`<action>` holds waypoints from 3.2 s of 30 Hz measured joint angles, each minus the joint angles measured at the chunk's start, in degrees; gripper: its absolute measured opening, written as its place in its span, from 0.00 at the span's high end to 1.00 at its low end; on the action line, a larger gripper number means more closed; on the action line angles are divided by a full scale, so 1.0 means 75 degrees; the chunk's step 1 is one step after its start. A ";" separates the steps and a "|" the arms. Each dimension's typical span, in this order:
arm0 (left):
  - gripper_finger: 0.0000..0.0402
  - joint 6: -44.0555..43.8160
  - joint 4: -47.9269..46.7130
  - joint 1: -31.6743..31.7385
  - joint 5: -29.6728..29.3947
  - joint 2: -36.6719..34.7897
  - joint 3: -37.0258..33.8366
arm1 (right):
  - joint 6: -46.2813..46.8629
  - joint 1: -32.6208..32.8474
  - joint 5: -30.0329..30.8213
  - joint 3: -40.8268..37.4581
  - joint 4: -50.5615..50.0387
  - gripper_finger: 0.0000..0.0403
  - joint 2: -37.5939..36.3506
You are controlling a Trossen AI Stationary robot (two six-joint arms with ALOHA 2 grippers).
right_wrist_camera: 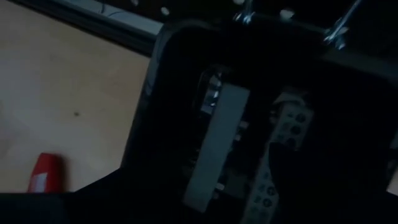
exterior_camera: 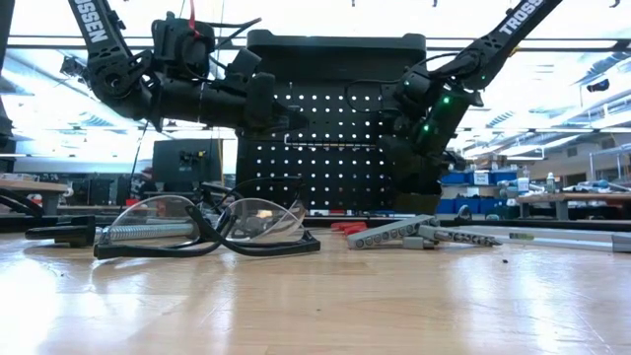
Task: Hang tools onto peg board
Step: Put the screwdriver bits on the table
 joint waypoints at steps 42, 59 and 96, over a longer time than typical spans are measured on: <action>0.88 -0.0146 0.0232 -0.0017 0.0606 0.0000 0.0002 | 0.0438 0.0455 -0.0068 0.0073 -0.0653 0.41 0.0003; 0.88 -0.0146 0.0183 -0.0017 0.0603 0.0000 0.0003 | 0.1520 0.1409 0.3182 -0.0324 0.0794 0.43 0.0003; 0.88 -0.0149 0.0349 -0.0070 0.0751 0.0000 0.0006 | 0.0902 0.0868 0.2507 -0.0489 0.1480 0.46 0.0886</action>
